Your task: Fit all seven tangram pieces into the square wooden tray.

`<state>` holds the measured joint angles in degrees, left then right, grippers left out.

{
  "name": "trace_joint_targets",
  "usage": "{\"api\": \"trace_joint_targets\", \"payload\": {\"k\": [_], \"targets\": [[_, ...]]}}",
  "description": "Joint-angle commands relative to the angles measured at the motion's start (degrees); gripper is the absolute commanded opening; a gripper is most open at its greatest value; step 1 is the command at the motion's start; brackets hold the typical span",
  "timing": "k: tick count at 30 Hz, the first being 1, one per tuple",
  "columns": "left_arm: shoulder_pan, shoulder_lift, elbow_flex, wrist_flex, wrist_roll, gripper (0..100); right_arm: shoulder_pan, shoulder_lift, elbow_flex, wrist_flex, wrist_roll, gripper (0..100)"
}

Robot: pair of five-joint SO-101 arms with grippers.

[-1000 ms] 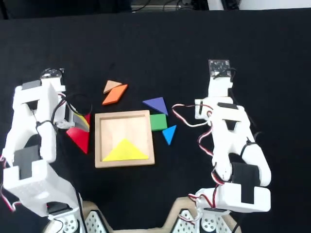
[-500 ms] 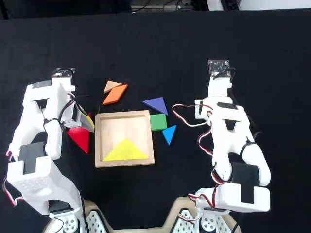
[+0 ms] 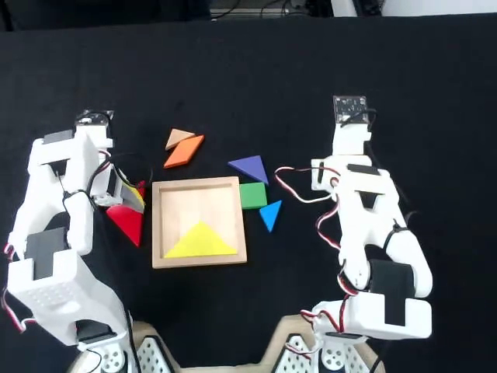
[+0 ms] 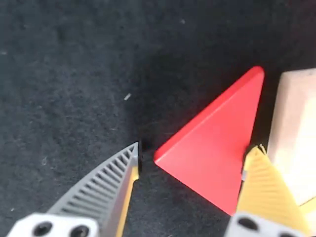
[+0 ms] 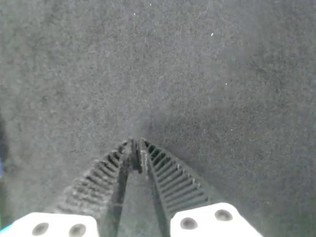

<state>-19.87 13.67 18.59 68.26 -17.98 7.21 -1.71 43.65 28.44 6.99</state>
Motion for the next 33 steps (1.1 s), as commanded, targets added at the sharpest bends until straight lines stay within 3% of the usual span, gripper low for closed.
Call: {"api": "trace_joint_targets", "payload": {"k": [1, 8, 22, 33], "targets": [[-0.4, -0.5, 1.2, -3.6, -0.6, 32, -0.8, -0.3, -2.5, -1.1, 0.6, 1.5], [3.4, -1.0, 3.5, -4.5, -0.5, 32, -0.8, -0.3, -2.5, -1.1, 0.6, 1.5], [0.0, -0.5, 3.6, -7.0, -3.5, 30, -0.9, -0.3, -2.5, -1.1, 0.6, 1.5], [-1.1, -0.8, 3.9, -4.0, -1.0, 28, -0.9, -0.3, -2.6, -1.1, 0.6, 1.5]]}}
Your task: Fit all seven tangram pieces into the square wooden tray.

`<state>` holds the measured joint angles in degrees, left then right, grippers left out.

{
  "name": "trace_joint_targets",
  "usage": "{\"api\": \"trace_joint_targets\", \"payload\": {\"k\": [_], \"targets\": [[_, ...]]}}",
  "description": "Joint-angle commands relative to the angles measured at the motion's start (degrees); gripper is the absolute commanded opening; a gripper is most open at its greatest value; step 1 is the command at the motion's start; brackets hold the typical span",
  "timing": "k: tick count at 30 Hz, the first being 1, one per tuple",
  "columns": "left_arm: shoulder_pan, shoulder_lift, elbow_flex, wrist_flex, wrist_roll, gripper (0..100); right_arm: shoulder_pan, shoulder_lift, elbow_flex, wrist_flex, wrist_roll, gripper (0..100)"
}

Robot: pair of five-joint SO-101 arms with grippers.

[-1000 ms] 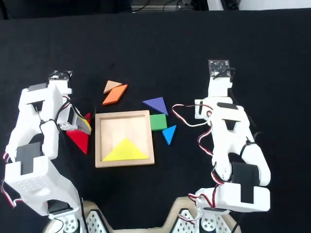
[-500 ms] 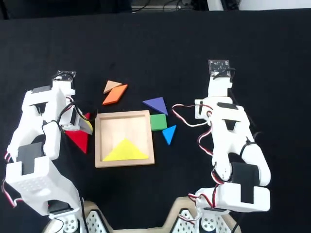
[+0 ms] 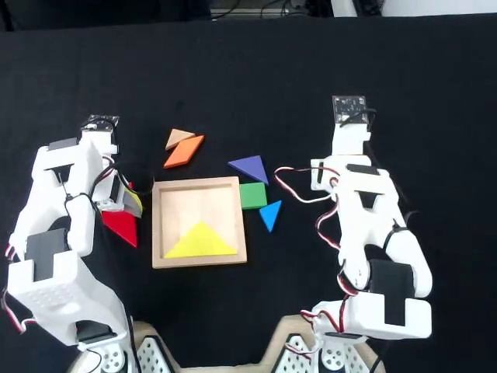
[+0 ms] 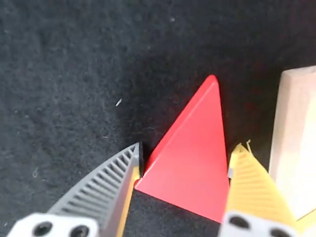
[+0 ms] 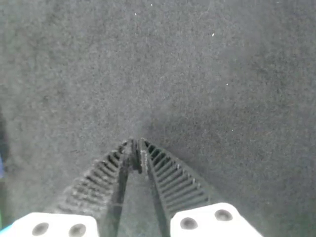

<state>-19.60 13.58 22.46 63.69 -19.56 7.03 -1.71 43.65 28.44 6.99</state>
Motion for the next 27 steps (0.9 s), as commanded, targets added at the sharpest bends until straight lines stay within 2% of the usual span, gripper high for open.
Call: {"api": "trace_joint_targets", "payload": {"k": [1, 5, 13, 19, 24, 27], "targets": [[-1.5, -0.9, 0.0, 0.4, 0.6, 28, -0.7, -0.3, -2.6, -1.1, 0.6, 1.5], [-4.0, -1.0, -3.1, 1.9, 1.1, 28, -0.7, -0.3, -2.6, -1.1, 0.6, 1.5], [-11.5, -1.1, -7.9, 15.0, 6.1, 34, -0.7, -0.3, -2.7, -1.1, 0.6, 1.5], [-12.0, -6.9, 0.3, 13.5, 10.3, 34, -0.7, -0.3, -2.7, -1.0, 0.6, 1.5], [-8.1, -13.8, 10.0, 2.1, 12.9, 34, -0.7, -0.3, -2.7, -0.9, 0.6, 1.5], [-5.1, -16.2, 13.6, -0.9, 13.2, 34, -0.7, -0.3, -2.6, -0.9, 0.6, 1.5]]}}
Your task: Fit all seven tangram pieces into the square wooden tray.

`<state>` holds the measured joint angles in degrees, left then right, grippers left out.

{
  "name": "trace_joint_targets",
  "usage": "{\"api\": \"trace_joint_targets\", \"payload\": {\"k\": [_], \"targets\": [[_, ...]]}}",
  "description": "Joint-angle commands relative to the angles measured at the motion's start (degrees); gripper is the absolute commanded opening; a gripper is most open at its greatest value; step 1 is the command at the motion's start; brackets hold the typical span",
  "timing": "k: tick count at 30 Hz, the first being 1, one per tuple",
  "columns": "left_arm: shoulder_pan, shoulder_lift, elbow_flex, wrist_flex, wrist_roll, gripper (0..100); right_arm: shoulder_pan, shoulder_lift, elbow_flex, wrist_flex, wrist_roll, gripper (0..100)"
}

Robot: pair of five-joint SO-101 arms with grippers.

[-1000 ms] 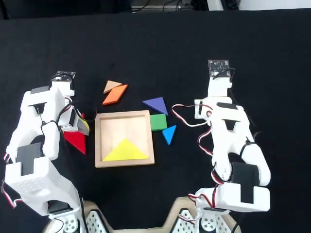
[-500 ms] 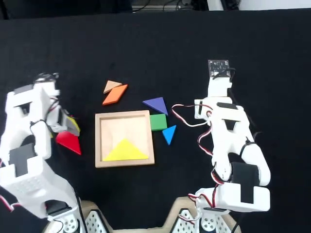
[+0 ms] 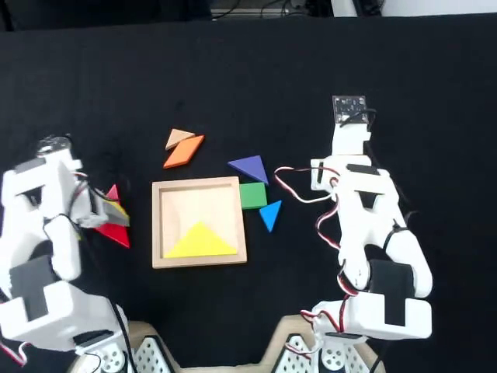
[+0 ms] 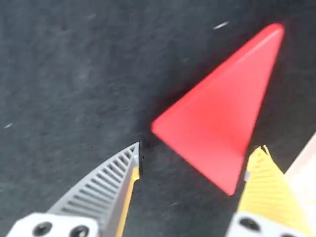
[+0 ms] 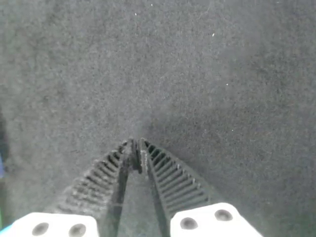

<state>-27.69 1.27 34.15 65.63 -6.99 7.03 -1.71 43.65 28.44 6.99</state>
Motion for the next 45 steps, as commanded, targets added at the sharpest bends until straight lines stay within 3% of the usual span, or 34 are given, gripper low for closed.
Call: {"api": "trace_joint_targets", "payload": {"k": [1, 15, 26, 32, 42, 45], "targets": [[3.5, -4.2, 2.4, -3.3, 0.6, 34, -0.7, -0.3, -2.6, -0.9, 0.6, 1.5], [0.1, 7.6, -7.1, -3.3, 2.5, 34, -0.8, -0.3, -2.6, -0.8, 0.6, 1.5], [2.1, 13.9, -15.4, 0.9, 0.9, 33, -0.8, -0.3, -2.6, -0.8, 0.6, 1.5], [3.7, 14.1, -15.6, 3.4, -2.4, 17, -0.8, -0.3, -2.6, -0.8, 0.6, 1.5], [7.4, 13.9, -16.9, 5.6, -3.5, 15, -0.8, -0.3, -2.6, -0.8, 0.6, 1.5], [7.8, 13.9, -18.9, 5.8, -3.5, 7, -0.8, -0.3, -2.6, -0.8, 0.6, 1.5]]}}
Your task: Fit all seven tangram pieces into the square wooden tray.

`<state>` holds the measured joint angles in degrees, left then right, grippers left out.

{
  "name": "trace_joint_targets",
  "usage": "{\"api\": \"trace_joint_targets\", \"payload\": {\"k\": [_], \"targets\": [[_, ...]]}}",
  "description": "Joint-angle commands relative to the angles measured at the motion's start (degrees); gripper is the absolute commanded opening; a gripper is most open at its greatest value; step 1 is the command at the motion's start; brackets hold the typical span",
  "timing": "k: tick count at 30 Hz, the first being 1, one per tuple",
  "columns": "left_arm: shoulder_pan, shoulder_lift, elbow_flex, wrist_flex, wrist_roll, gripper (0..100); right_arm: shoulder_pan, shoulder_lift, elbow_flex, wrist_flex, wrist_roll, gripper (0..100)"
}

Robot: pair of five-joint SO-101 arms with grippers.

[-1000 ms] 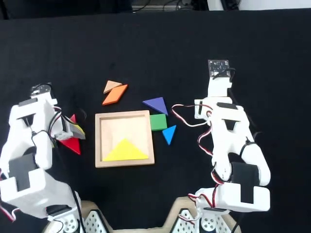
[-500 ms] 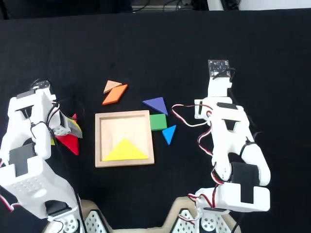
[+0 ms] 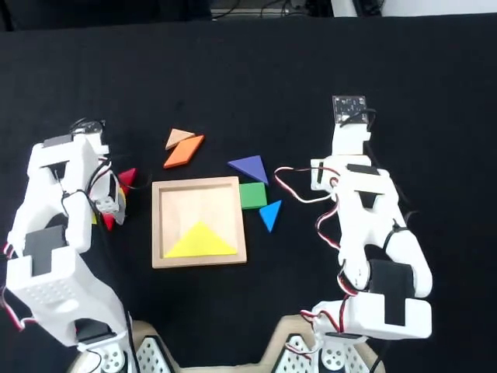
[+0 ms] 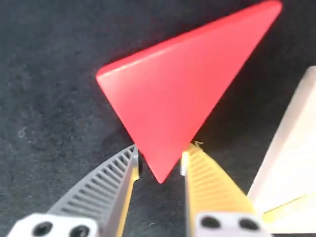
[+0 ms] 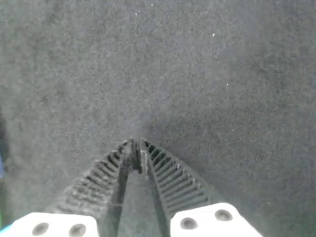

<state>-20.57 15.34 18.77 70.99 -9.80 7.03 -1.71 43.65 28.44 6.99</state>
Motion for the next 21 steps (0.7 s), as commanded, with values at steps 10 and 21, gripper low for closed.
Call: {"api": "trace_joint_targets", "payload": {"k": [10, 21], "targets": [[0.6, -0.5, -7.3, 4.4, -3.5, 6, -0.8, -0.3, -2.6, -0.8, 0.6, 1.5], [1.6, -14.2, -24.7, 12.1, -21.7, 11, -0.8, -0.3, -2.7, -0.8, 0.6, 1.5]]}}
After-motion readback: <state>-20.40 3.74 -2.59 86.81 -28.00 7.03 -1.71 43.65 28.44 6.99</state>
